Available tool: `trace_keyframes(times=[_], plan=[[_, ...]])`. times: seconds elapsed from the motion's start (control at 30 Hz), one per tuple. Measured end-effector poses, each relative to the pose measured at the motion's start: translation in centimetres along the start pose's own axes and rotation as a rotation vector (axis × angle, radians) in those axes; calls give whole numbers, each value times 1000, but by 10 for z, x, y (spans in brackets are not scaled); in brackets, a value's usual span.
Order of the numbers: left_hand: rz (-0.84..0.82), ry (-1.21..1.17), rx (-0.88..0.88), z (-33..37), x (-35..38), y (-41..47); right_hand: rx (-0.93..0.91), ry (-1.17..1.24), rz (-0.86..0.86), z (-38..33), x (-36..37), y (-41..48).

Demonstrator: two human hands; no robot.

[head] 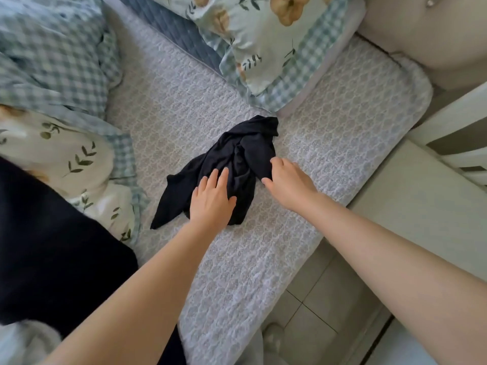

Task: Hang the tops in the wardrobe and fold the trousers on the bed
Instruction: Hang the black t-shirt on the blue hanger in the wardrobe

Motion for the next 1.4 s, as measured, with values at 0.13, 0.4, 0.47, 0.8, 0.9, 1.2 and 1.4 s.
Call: trace_keyframes(times=[0.13,0.4,0.47,0.8,0.9,1.2,1.4], plan=[[-128,-215,-48,-15,40,29,71,120,-62,3,26,38],[93,-476,-95,-31,28,31,341,306,-2,27,51,63],[155,-602,-90,-27,19,18,390,421,-22,29,55,62],[371,-871,-225,-22,-9,-68,385,944,203,51,-28,-6],[451,-921,-238,-18,-33,-86,332,992,293,60,-70,-31],[613,-940,-141,12,-110,-144,27,917,490,45,-190,-141],[671,-937,-47,51,-151,-207,-132,958,567,31,-258,-253]])
Point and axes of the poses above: each hand's wrist, its own y-axis towards the middle knuckle, its own x-axis out of the palm, z = x × y, the point moved 10 cm from there along y, towards the middle knuckle, and after that the axes turned 5 degrees about x, right-handed, at the moved point
